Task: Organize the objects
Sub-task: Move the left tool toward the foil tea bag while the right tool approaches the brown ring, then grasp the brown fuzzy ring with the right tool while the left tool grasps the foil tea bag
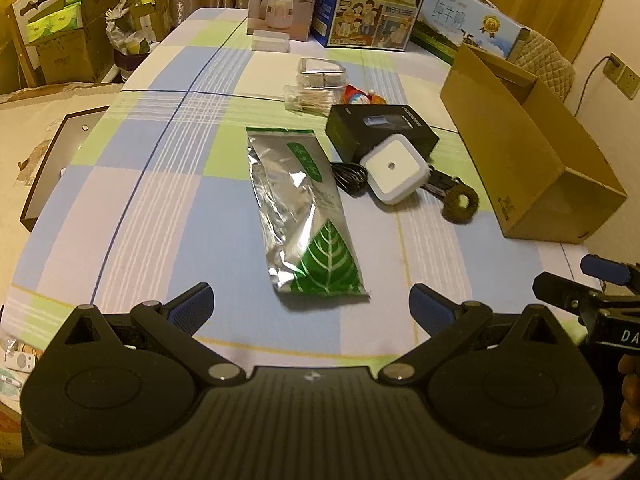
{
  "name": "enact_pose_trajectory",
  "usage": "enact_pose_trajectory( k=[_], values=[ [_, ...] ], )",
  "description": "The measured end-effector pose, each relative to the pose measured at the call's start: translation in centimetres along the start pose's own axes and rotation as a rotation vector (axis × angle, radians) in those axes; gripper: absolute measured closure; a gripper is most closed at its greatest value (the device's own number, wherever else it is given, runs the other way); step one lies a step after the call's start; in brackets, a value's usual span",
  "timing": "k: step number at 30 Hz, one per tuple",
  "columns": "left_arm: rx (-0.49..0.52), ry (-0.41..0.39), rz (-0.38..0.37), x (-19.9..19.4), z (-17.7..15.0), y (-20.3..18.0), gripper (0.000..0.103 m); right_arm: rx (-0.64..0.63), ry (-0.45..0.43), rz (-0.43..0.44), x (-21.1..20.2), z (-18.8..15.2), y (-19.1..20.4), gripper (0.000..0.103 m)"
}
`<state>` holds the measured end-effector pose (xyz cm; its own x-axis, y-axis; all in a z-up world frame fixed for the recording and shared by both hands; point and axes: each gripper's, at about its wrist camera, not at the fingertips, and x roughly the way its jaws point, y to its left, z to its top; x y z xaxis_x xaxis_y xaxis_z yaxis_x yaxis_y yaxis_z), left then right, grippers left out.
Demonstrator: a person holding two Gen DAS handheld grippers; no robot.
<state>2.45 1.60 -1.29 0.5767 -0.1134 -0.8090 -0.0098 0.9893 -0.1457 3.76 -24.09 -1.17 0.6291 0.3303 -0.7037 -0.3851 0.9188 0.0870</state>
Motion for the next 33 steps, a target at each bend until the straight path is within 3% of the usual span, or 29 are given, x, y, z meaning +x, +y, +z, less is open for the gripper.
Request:
enact_pose_trajectory(
  k=[4, 23, 27, 33],
  values=[
    [-0.016, 0.015, -0.001, 1.5, 1.3, 0.8, 0.001, -0.034, 0.002, -0.007, 2.3, 0.8, 0.1, 0.014],
    [0.009, 0.071, 0.002, 9.4, 5.8, 2.2, 0.001, -0.179, 0.029, -0.143, 13.6, 1.9, 0.8, 0.038],
    [0.011, 0.081, -0.004, 10.5, 6.0, 2.3, 0.001, -0.180, 0.031, -0.166, 14.5, 1.9, 0.6, 0.051],
    [0.006, 0.089, -0.016, 11.4, 6.3, 2.3, 0.001, -0.176, 0.008, -0.173, 14.1, 2.1, 0.6, 0.082]
  ],
)
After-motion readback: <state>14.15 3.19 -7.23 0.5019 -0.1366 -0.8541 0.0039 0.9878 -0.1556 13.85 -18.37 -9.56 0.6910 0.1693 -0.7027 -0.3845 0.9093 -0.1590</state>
